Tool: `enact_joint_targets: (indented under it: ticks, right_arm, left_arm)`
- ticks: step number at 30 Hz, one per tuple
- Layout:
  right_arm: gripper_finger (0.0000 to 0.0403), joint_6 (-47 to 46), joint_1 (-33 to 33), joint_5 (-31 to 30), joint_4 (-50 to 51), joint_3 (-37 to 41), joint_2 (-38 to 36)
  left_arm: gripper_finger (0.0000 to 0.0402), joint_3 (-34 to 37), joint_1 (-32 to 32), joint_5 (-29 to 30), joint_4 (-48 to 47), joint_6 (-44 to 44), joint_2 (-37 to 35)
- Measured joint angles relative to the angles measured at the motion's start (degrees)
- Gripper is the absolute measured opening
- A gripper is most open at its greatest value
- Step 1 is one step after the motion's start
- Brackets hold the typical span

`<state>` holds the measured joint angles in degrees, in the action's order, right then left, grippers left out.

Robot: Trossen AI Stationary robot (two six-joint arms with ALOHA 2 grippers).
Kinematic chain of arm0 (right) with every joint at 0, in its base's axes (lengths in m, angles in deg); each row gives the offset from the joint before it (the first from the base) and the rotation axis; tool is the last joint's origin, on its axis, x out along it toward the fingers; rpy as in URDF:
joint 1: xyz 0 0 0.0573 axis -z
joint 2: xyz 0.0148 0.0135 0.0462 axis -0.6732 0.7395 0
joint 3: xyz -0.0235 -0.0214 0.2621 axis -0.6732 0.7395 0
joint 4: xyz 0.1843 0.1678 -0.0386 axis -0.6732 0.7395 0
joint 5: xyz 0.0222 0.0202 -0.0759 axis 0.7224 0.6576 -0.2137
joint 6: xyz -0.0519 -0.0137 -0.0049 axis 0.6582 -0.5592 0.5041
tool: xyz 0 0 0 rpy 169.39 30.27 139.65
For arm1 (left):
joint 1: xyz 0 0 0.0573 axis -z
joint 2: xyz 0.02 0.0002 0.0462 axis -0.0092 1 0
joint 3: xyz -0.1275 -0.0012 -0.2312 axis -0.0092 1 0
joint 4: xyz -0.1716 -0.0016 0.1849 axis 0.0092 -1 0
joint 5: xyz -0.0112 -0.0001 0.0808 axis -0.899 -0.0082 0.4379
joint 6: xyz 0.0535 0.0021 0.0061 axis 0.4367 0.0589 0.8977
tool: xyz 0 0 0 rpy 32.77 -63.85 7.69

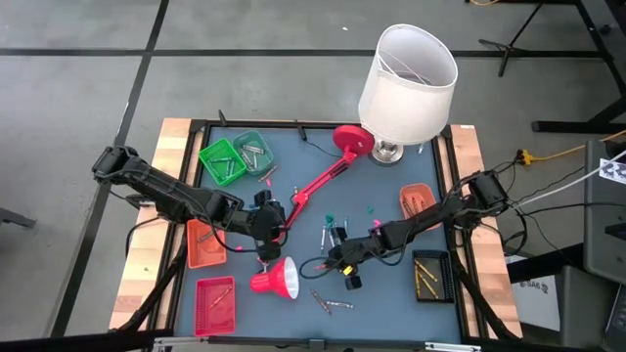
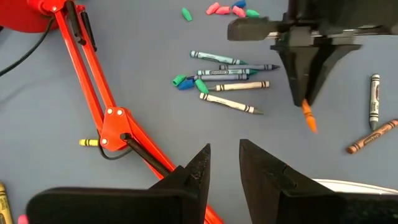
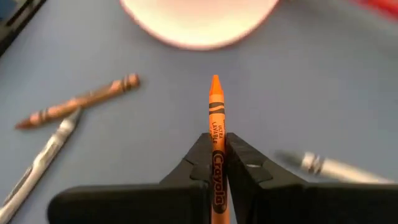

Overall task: Sort crayons
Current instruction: Put the orange crayon into the red bin

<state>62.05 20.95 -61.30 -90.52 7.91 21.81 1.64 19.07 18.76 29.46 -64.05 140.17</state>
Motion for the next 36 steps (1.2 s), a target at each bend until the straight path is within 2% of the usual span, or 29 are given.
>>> enact_joint_targets:
  ticks: [9, 15, 19, 36]
  right_arm:
    - [0.0025, 12.3, 0.0, -8.3, 0.0, -10.1, -0.2]
    - [0.0026, 12.2, 0.0, -20.2, 6.1, -14.8, -0.2]
    - [0.0026, 10.9, 0.0, -24.6, 9.1, -15.9, -0.2]
    - [0.0026, 10.8, 0.0, -26.0, 3.3, -16.0, -0.2]
  left_arm:
    - [0.0069, 0.0, 0.0, -0.1, 0.0, 0.0, 0.0]
    - [0.0069, 0.0, 1.1, -3.9, 0.0, 0.0, 0.0]
    - [0.0069, 0.0, 1.9, -6.3, 0.0, 0.0, 0.0]
    - [0.0069, 0.0, 2.2, -4.5, 6.9, 0.0, 0.0]
